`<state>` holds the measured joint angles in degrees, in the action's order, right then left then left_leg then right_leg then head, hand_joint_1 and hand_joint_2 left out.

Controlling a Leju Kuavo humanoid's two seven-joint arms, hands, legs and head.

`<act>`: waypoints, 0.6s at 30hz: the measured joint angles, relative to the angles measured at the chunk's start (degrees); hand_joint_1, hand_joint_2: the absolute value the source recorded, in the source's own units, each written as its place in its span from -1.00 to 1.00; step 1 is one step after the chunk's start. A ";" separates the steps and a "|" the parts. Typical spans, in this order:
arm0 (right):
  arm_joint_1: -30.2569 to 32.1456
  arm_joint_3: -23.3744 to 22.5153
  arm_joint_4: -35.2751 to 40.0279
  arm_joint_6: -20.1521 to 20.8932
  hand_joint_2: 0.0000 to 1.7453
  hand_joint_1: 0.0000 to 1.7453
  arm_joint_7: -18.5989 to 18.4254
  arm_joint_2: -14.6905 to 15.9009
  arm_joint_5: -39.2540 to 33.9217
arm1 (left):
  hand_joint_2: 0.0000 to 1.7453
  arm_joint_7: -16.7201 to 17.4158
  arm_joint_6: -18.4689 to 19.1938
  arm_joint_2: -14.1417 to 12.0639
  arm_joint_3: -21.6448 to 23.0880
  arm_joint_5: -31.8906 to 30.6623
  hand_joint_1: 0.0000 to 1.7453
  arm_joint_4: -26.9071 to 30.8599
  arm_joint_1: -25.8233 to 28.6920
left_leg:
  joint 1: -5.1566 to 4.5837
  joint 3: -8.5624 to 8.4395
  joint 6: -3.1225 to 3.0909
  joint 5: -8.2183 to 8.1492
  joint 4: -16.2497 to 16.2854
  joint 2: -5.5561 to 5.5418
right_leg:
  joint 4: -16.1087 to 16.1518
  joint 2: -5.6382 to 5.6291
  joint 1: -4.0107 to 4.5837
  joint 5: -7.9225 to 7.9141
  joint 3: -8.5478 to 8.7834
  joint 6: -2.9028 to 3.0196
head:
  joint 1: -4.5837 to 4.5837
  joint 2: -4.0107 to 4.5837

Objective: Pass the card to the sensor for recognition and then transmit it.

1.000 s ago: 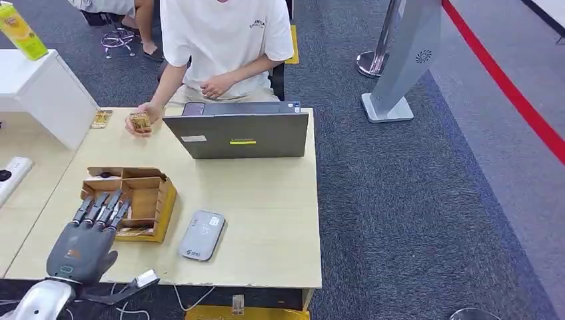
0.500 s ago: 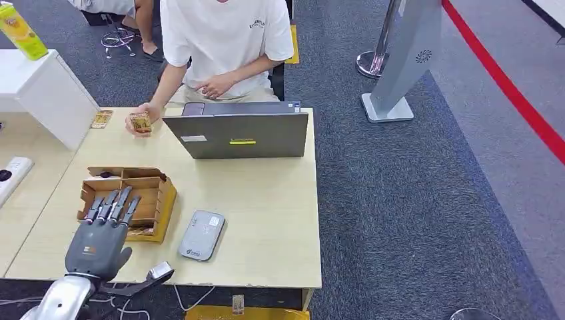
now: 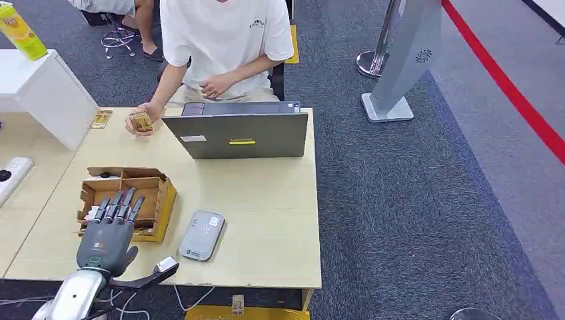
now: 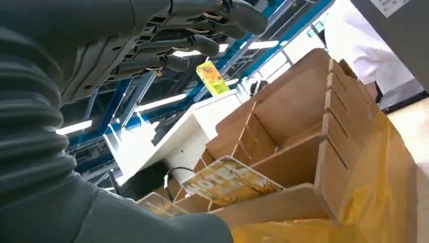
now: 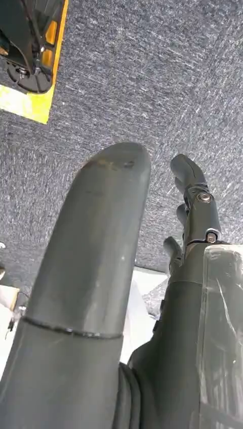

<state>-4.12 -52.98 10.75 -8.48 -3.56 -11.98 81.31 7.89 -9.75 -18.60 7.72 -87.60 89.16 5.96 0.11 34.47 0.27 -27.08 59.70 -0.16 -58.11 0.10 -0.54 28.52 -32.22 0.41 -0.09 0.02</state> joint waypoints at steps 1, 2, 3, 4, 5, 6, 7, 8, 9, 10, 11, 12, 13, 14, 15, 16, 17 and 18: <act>0.00 0.07 0.00 0.02 -1.00 -1.00 0.00 0.02 0.13 | 1.00 -0.02 -0.09 0.13 -0.13 0.00 -1.00 -0.46 -0.14 | 0.00 0.00 0.00 0.00 0.00 0.00 | 0.00 0.00 0.00 0.00 0.00 0.00 | 0.00 0.00; 0.00 0.11 0.00 0.00 -1.00 -1.00 0.00 0.02 0.13 | 1.00 -0.02 -0.13 0.28 -0.30 -0.02 -1.00 -0.88 -0.21 | 0.00 0.00 0.00 0.00 0.00 0.00 | 0.00 0.00 0.00 0.00 0.00 0.00 | -0.02 0.00; 0.00 0.20 0.00 0.00 -1.00 -1.00 -0.02 0.04 0.28 | 1.00 0.00 -0.15 0.42 -0.44 -0.07 -1.00 -1.29 -0.25 | 0.00 0.00 0.00 0.00 0.00 0.00 | 0.00 -0.01 0.00 0.00 0.00 0.00 | 0.02 0.00; 0.01 0.26 0.00 0.00 -1.00 -1.00 -0.04 0.04 0.42 | 1.00 -0.02 -0.17 0.54 -0.54 -0.16 -1.00 -1.64 -0.28 | 0.00 0.00 0.00 0.00 0.00 0.01 | 0.00 -0.01 0.00 0.00 0.00 0.00 | 0.00 0.00; 0.01 0.28 0.00 0.00 -1.00 -1.00 -0.07 0.07 0.57 | 1.00 0.00 -0.22 0.63 -0.72 -0.18 -1.00 -1.89 -0.32 | 0.00 0.00 0.00 0.00 0.00 0.02 | 0.00 -0.01 0.00 0.00 0.00 0.00 | 0.00 0.00; 0.00 0.31 0.00 0.02 -1.00 -1.00 -0.07 0.09 0.59 | 1.00 -0.02 -0.24 0.72 -0.90 -0.18 -1.00 -2.17 -0.37 | 0.00 0.00 0.00 0.00 0.00 0.02 | 0.00 -0.01 0.00 0.00 0.00 0.00 | 0.00 0.00; 0.01 0.33 0.00 0.02 -1.00 -1.00 -0.13 0.11 0.63 | 1.00 0.00 -0.26 0.81 -1.07 -0.18 -1.00 -2.43 -0.45 | 0.00 0.00 0.00 0.00 0.00 0.02 | 0.00 -0.01 0.00 0.00 0.00 0.00 | 0.00 0.00; 0.02 0.35 0.00 0.04 -1.00 -1.00 -0.17 0.11 0.63 | 1.00 0.00 -0.26 0.87 -1.29 -0.18 -1.00 -2.74 -0.54 | 0.00 0.00 0.00 0.00 0.00 0.02 | 0.00 -0.01 0.00 0.00 0.00 0.00 | 0.00 0.00; 0.02 0.35 0.00 0.09 -1.00 -1.00 -0.20 0.13 0.63 | 1.00 0.00 -0.26 0.89 -1.42 -0.17 -1.00 -3.02 -0.61 | 0.00 0.01 0.00 0.00 0.00 0.02 | 0.00 -0.01 0.00 0.00 0.00 0.00 | -0.02 0.00; 0.01 0.37 0.00 0.09 -1.00 -1.00 -0.22 0.15 0.66 | 1.00 0.00 -0.28 0.94 -1.57 -0.18 -1.00 -3.33 -0.68 | 0.00 0.01 0.00 0.00 0.00 0.02 | 0.00 -0.01 0.00 0.00 0.00 0.00 | 0.00 0.00; 0.01 0.39 0.00 0.11 -1.00 -1.00 -0.24 0.15 0.68 | 1.00 -0.02 -0.30 1.07 -1.86 -0.18 -1.00 -3.67 -0.74 | 0.00 0.00 0.00 0.00 0.00 0.02 | 0.00 -0.01 0.00 0.00 0.00 0.00 | -0.02 0.00; 0.02 0.39 0.00 0.11 -1.00 -1.00 -0.24 0.15 0.68 | 1.00 0.00 -0.44 1.18 -2.19 -0.20 -1.00 -3.94 -0.75 | 0.00 0.00 0.00 0.00 0.00 0.02 | 0.00 -0.01 0.00 0.00 0.00 0.00 | 0.00 0.00; 0.02 0.39 0.00 0.18 -1.00 -1.00 -0.24 0.15 0.70 | 1.00 0.00 -0.57 1.29 -2.60 -0.31 -1.00 -4.22 -0.75 | 0.00 0.00 0.00 0.00 0.00 0.02 | 0.00 -0.01 0.00 0.00 -0.01 0.00 | 0.00 0.00; 0.04 0.39 0.00 0.18 -1.00 -1.00 -0.24 0.17 0.68 | 1.00 0.00 -0.63 1.42 -2.91 -0.35 -1.00 -4.44 -0.77 | 0.00 0.00 0.00 0.00 0.00 0.02 | 0.00 -0.01 0.00 0.00 -0.01 0.00 | 0.00 0.00; 0.04 0.42 0.00 0.18 -1.00 -1.00 -0.26 0.17 0.68 | 1.00 0.00 -0.66 1.46 -3.14 -0.35 -1.00 -4.66 -0.78 | 0.00 0.00 0.00 0.00 0.00 0.03 | 0.00 -0.01 0.00 0.00 -0.01 0.00 | -0.02 0.00; 0.03 0.44 0.00 0.18 -1.00 -1.00 -0.26 0.17 0.70 | 1.00 0.00 -0.68 1.57 -3.30 -0.37 -1.00 -4.81 -0.77 | 0.00 0.01 0.00 0.00 0.00 0.03 | 0.00 -0.01 0.00 0.00 -0.01 0.00 | 0.00 0.00; 0.03 0.44 0.00 0.18 -1.00 -1.00 -0.35 0.20 0.70 | 1.00 0.00 -0.74 1.66 -3.61 -0.37 -1.00 -4.94 -0.77 | 0.00 0.01 0.00 0.00 0.00 0.03 | 0.00 -0.01 0.00 0.00 0.00 0.00 | -0.02 0.00; 0.04 0.48 0.00 0.18 -1.00 -1.00 -0.44 0.20 0.72 | 1.00 0.00 -0.81 1.73 -3.87 -0.37 -1.00 -5.03 -0.77 | 0.00 0.01 0.00 0.00 0.00 0.03 | 0.00 -0.01 0.00 0.00 -0.01 0.00 | 0.00 0.00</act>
<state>-4.08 -52.50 10.75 -8.31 -4.00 -11.78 82.03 7.89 -10.56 -16.87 3.85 -87.97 84.13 5.19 0.11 34.48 0.27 -27.08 59.70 -0.13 -58.11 0.09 -0.53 28.52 -32.23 0.41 -0.09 0.02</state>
